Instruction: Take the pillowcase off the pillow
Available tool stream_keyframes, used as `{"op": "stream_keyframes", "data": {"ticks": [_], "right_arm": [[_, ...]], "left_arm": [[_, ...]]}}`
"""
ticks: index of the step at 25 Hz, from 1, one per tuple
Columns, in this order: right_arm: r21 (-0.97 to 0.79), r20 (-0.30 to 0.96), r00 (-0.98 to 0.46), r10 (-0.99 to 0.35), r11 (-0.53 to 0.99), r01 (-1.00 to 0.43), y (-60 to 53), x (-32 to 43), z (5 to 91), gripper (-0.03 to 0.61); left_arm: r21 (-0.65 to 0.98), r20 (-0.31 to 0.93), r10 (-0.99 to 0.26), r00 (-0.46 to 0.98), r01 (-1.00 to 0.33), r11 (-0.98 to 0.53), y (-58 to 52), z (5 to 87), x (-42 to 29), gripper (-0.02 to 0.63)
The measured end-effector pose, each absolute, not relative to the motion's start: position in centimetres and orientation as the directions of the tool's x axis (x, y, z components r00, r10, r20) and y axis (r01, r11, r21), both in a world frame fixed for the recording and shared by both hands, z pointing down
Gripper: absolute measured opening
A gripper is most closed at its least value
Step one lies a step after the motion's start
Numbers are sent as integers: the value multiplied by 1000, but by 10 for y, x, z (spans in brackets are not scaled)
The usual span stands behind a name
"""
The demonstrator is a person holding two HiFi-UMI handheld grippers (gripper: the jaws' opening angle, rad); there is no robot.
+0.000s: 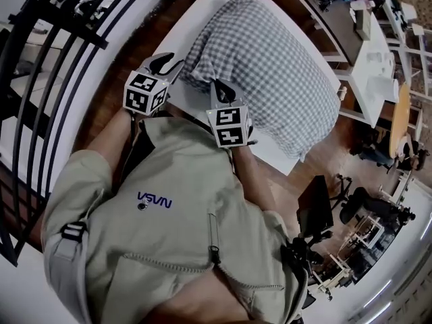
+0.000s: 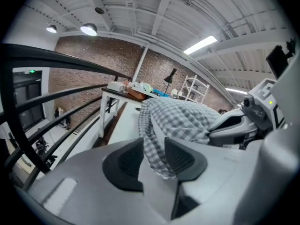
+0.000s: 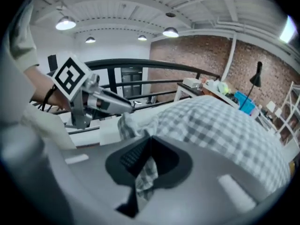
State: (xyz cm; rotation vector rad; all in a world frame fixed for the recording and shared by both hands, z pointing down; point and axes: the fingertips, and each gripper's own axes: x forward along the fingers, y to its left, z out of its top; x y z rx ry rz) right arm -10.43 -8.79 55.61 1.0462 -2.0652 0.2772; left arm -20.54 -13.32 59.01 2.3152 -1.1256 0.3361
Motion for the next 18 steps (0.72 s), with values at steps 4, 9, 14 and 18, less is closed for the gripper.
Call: {"op": "stream_keyframes", "data": {"ticks": [4,9,14,18], "right_arm": [[105,701,-369,-610,601,-792,-80,-91,550,14],[88,677,-382,-629,584,-807,-72,-82,555,14],[67,656,-419,-627,602,-796,-72,-81,552,14],[64,635,-416,-651,582,-811,-75,-71,542,14]], "left_arm": [[372,481,-477,735,-665,-648,-116,603,-162,143],[469,455,-284,844,-498,-729,-89,605,-125,104],[476,444,-218,869,-435,-764,-84,604,-108,9],[391,447,-293,845,-479,-786,-100,593,-114,6]]}}
